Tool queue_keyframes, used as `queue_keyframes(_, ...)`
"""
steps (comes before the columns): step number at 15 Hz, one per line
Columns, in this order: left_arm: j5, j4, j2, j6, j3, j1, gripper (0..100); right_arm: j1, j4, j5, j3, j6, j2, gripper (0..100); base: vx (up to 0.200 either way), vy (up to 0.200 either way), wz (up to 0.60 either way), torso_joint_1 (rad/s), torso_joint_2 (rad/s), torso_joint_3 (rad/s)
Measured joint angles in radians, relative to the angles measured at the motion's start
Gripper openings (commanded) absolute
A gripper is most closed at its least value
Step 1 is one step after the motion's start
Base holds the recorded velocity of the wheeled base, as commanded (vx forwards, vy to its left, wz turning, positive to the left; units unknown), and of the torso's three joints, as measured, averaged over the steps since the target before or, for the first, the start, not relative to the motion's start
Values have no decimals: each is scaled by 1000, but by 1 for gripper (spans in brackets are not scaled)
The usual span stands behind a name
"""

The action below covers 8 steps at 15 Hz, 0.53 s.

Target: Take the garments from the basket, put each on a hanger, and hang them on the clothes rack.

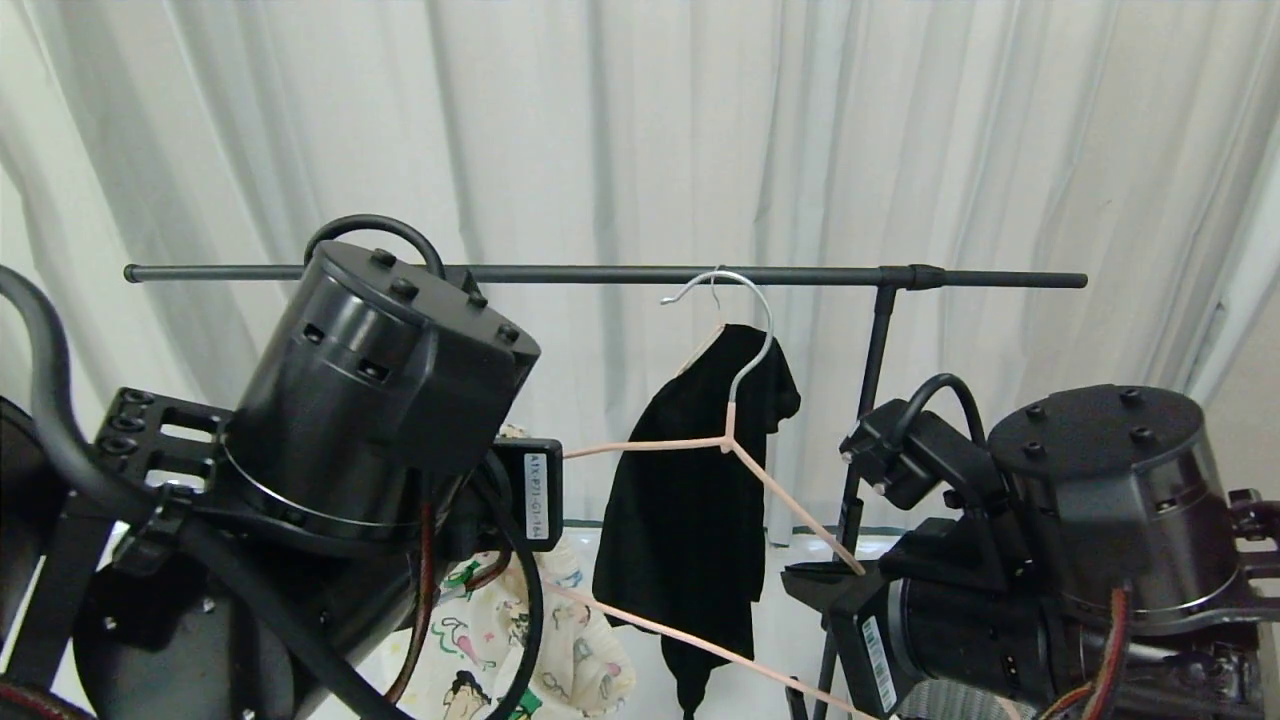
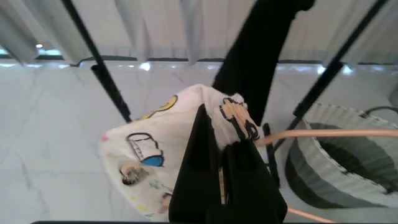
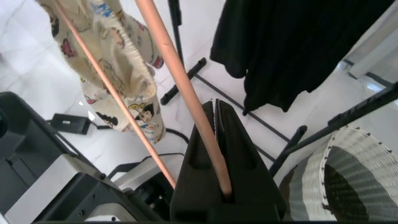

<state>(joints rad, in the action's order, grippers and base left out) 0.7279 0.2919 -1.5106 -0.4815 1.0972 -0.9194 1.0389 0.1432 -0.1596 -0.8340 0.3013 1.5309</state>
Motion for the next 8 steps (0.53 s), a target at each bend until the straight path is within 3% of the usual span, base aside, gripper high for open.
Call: queue_keyframes(8,-2,-77,-29,3,53,-26,0,58,4,-1,-73,4,68,0,0,0,0,0,0,0)
